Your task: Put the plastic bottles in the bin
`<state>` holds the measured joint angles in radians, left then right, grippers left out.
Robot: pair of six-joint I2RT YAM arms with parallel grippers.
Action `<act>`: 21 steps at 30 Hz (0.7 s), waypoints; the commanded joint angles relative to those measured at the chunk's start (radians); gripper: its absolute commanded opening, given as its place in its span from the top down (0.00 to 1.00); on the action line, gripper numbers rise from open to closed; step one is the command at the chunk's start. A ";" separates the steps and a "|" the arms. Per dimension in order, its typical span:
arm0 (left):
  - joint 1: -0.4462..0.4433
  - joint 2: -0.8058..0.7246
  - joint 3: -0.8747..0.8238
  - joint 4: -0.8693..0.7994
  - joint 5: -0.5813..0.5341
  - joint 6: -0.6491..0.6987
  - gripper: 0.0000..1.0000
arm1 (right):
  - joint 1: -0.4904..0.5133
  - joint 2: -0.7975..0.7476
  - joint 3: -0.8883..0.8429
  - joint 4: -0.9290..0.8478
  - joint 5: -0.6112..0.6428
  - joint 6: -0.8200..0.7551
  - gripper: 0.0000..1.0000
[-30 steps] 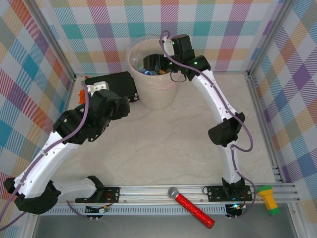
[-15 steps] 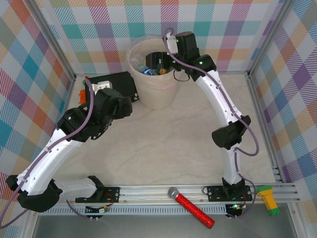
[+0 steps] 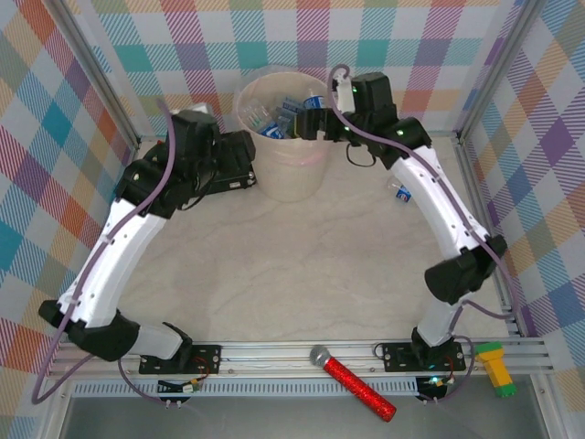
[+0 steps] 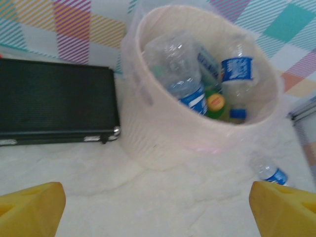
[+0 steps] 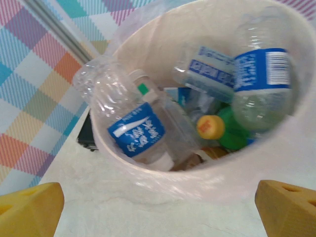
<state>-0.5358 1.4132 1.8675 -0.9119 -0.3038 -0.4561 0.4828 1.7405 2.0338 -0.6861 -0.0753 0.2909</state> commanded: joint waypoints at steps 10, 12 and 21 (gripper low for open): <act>0.071 0.332 0.306 0.141 0.270 0.065 0.12 | -0.112 -0.351 -0.344 0.102 0.148 0.008 0.01; 0.074 0.388 0.348 0.167 0.299 0.064 0.11 | -0.123 -0.388 -0.383 0.100 0.159 0.008 0.01; 0.111 0.592 0.538 0.168 0.322 0.052 0.09 | -0.142 -0.479 -0.441 0.055 0.213 -0.014 0.01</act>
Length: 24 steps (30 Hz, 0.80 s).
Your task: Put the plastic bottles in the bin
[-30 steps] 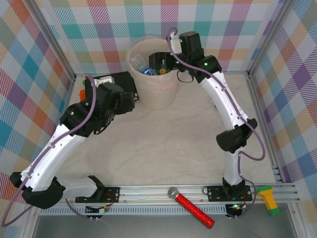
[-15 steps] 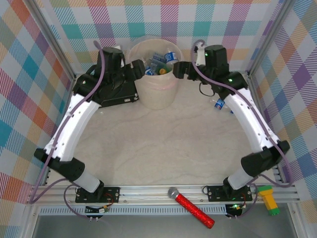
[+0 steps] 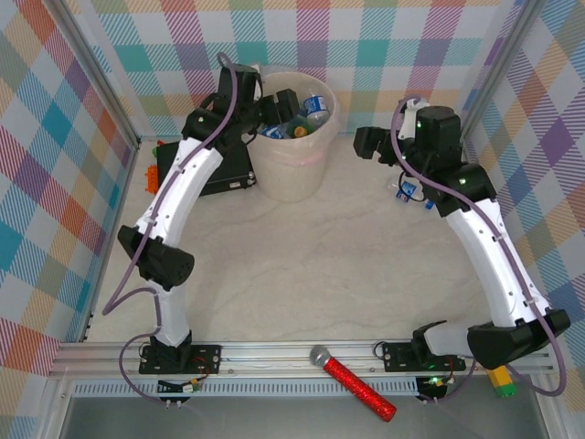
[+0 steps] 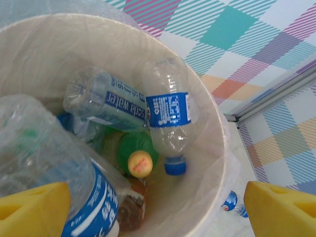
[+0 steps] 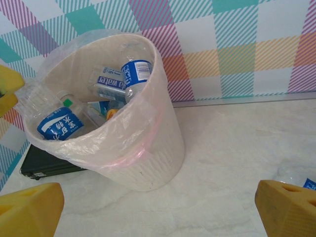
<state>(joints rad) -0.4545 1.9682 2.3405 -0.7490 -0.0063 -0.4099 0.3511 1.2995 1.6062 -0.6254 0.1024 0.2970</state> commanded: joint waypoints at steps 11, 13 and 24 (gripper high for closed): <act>0.091 0.113 0.077 -0.012 0.043 -0.047 0.10 | -0.019 -0.075 -0.054 -0.009 0.053 -0.019 0.01; 0.091 0.103 0.077 -0.002 0.053 -0.048 0.10 | -0.021 -0.077 -0.064 -0.005 0.056 -0.016 0.01; 0.069 0.042 0.074 0.095 0.136 -0.052 0.11 | -0.023 -0.065 -0.103 0.016 0.027 0.018 0.01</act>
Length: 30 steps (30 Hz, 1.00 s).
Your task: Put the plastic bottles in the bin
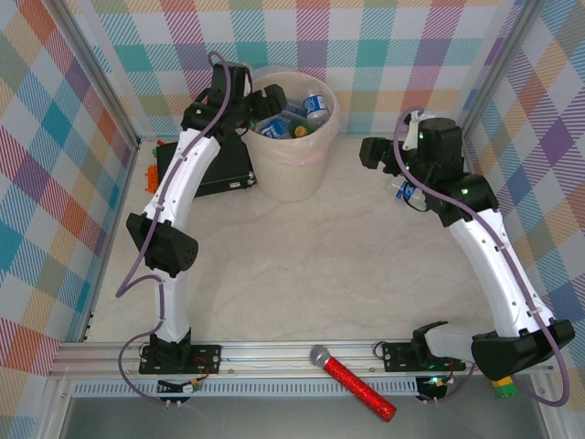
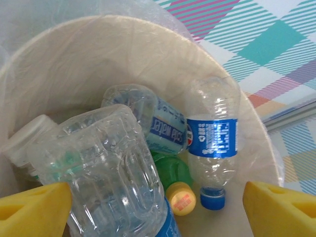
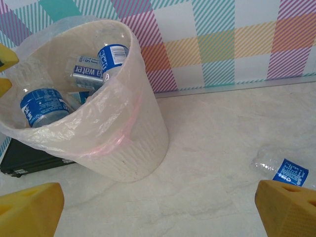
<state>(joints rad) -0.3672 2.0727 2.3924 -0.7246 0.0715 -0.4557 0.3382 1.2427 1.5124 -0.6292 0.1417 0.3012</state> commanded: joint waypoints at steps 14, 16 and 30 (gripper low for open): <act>-0.052 0.009 0.025 0.182 0.056 -0.045 0.11 | -0.010 -0.025 -0.049 0.012 -0.021 0.029 0.01; -0.052 0.023 0.032 0.188 0.056 -0.059 0.11 | -0.010 -0.025 -0.053 0.012 -0.023 0.031 0.01; -0.027 0.036 0.030 -0.015 -0.078 -0.061 0.10 | -0.025 -0.002 -0.061 0.010 -0.001 0.027 0.01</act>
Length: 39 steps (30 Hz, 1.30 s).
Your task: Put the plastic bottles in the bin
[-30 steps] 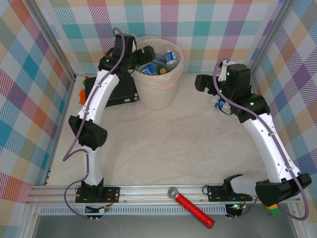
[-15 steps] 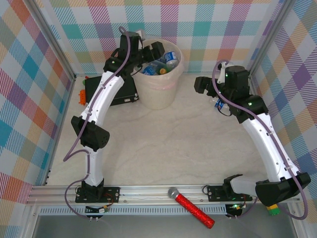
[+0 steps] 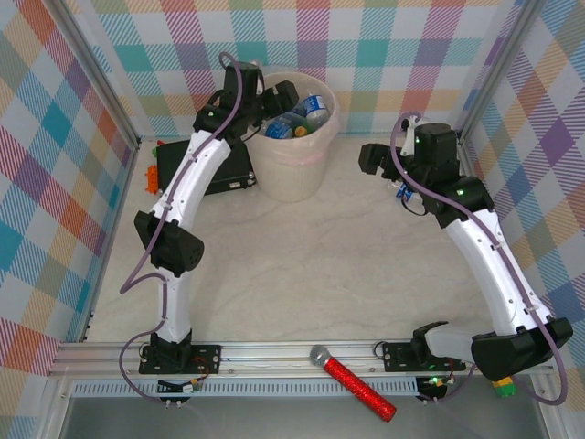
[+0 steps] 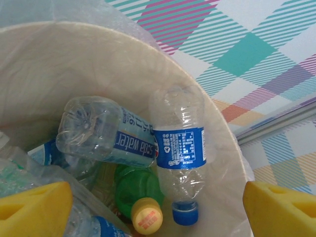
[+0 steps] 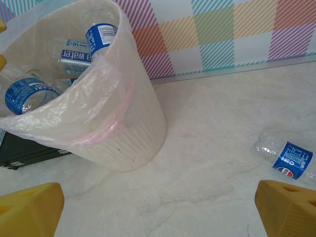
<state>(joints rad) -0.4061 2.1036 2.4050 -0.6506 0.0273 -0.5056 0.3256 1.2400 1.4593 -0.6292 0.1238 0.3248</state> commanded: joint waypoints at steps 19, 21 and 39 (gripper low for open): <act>-0.034 -0.258 -0.110 -0.039 0.062 0.051 0.06 | -0.256 0.154 -0.134 0.027 -0.054 0.219 0.01; -0.037 -0.323 -0.198 -0.021 0.059 0.056 0.05 | -0.286 0.186 -0.134 0.031 -0.064 0.231 0.01; -0.063 -0.768 -0.748 -0.028 0.004 0.060 0.00 | -0.453 0.722 0.222 -0.061 -0.152 0.160 0.01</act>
<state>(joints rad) -0.4622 1.3907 1.6817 -0.6556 0.0494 -0.4553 -0.1196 1.9079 1.5997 -0.6495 -0.0013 0.5282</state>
